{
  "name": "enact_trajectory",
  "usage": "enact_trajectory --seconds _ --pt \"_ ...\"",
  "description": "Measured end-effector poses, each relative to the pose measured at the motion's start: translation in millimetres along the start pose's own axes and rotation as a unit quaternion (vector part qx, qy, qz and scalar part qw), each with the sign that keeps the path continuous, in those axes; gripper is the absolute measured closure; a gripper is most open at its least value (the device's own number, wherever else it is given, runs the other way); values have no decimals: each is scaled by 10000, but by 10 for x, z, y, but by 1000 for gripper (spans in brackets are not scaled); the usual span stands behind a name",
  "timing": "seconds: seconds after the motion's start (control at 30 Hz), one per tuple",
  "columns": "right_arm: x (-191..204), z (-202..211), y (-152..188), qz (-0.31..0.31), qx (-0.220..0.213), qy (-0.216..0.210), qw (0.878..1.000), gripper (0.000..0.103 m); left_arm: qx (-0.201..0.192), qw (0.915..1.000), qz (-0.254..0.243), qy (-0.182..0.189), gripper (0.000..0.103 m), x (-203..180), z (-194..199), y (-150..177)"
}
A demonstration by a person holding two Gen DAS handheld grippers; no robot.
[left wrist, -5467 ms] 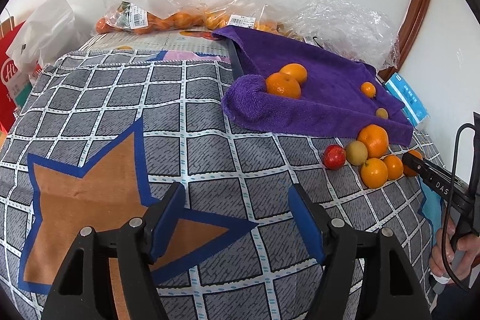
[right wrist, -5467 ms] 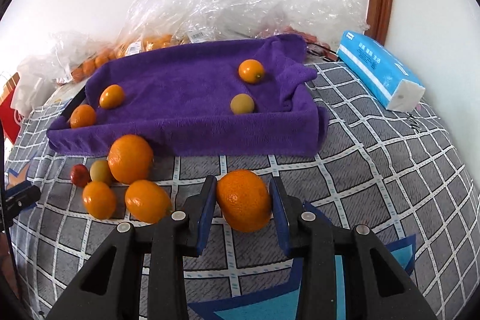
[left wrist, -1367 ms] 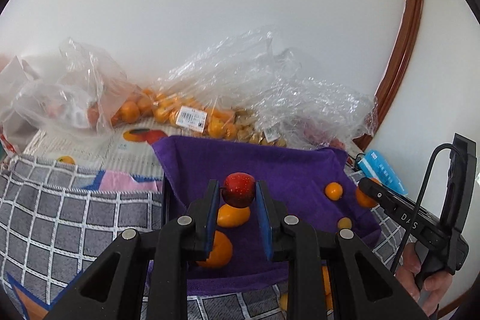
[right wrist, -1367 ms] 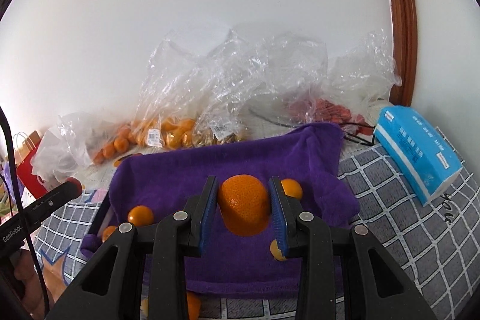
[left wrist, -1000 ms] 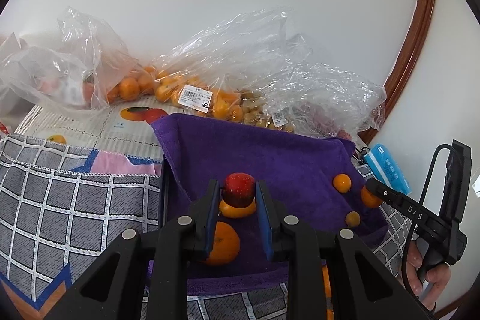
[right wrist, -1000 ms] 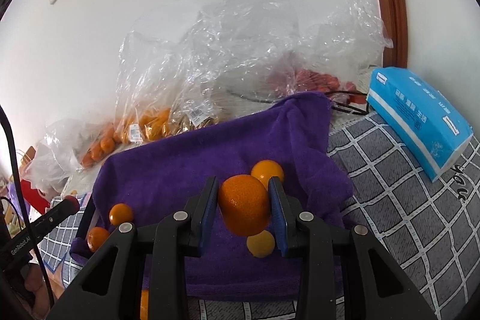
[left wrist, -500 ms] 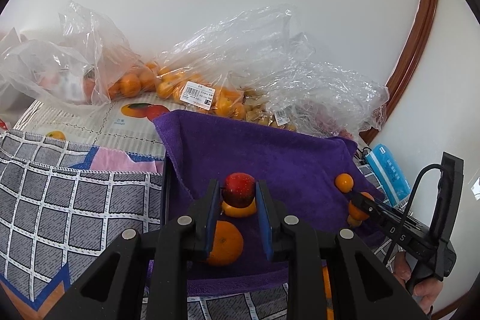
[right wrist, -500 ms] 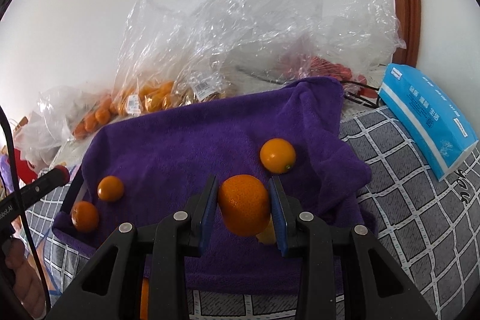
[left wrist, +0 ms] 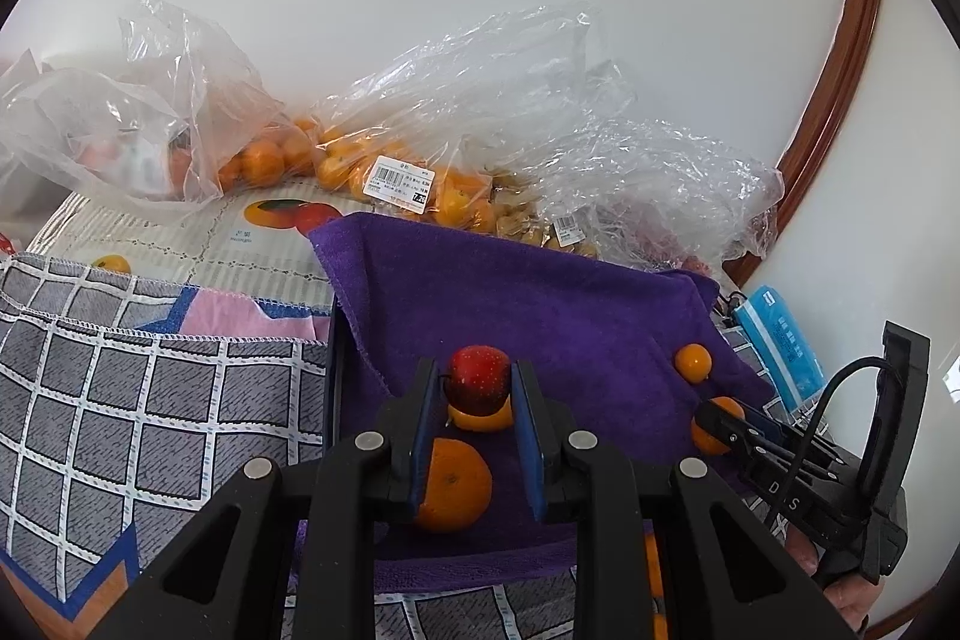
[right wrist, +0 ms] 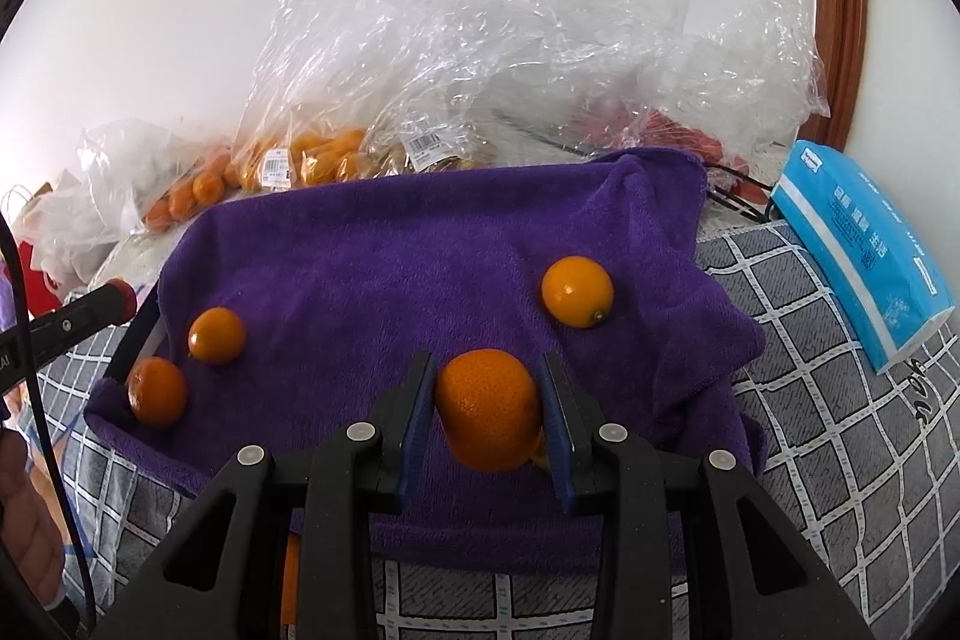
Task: Organize fruits
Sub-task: 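Carry the red fruit over the towel with the left tool while the right tool carries the orange there, then lower and open the right tool onto the towel while the left tool releases the red fruit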
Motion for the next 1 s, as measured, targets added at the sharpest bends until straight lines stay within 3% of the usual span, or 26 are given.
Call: enact_trajectory --seconds 0.63,1.0 --pt "46 -43 66 230 295 52 9993 69 233 9996 -146 8 80 -37 -119 97" --pt "-11 32 34 66 155 -3 9999 69 419 9988 -246 3 80 -70 -189 167"
Point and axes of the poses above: each gripper's, at about its wrist camera, not at the fingertips, and z roughly against the way its jaws point, x to its left, y to its underside, the point moved 10 cm from there along -z, roughly the way its jaws point, and after that the axes turned 12 degrees about -y, right-handed, at the moved point
